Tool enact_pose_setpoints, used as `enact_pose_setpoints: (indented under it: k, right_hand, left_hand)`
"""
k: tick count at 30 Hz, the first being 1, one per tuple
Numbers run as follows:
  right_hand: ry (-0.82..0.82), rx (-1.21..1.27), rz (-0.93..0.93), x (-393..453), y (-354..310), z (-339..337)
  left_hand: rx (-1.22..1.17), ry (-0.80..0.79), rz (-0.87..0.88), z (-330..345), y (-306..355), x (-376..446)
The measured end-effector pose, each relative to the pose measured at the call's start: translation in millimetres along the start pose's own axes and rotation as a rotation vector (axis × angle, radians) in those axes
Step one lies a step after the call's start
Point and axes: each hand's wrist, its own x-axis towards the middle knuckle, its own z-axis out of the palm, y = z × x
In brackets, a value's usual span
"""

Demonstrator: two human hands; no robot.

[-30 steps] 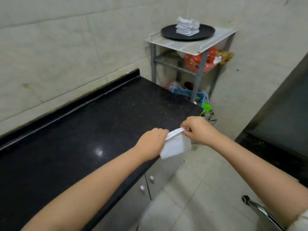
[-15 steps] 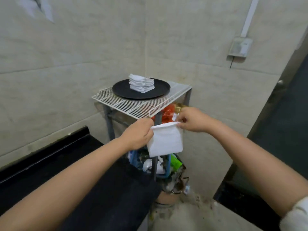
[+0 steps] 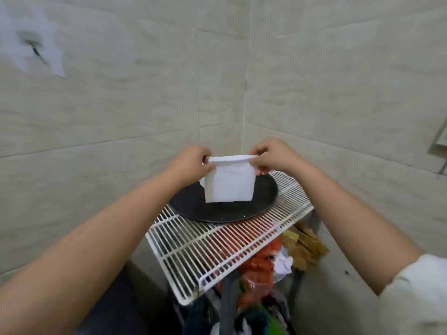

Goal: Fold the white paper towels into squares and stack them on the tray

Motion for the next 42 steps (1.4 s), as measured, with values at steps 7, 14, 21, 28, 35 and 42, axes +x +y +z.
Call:
enact_pose_setpoints:
  k: [7, 14, 21, 28, 35, 42]
  right_hand:
    - [0.049, 0.012, -0.266, 139, 37, 6]
    - [-0.179, -0.173, -0.438, 159, 113, 48]
    - [-0.294, -0.211, -0.483, 149, 134, 51]
    - [-0.345, -0.473, -0.532, 133, 107, 37]
    - [-0.376, -0.534, -0.789, 54, -21, 78]
    - [-0.633, -0.463, -1.035, -128, -168, 171]
  left_hand:
    - [0.026, 0.331, -0.311, 24, 4, 97]
    - [0.152, 0.057, -0.370, 98, -1, 87]
    - [0.238, 0.009, -0.455, 111, 12, 78]
    - [0.364, -0.024, -0.527, 97, 19, 54]
    - [0.559, -0.086, -0.890, 19, 2, -75]
    - [0.689, 0.038, -1.264, -69, 25, -304]
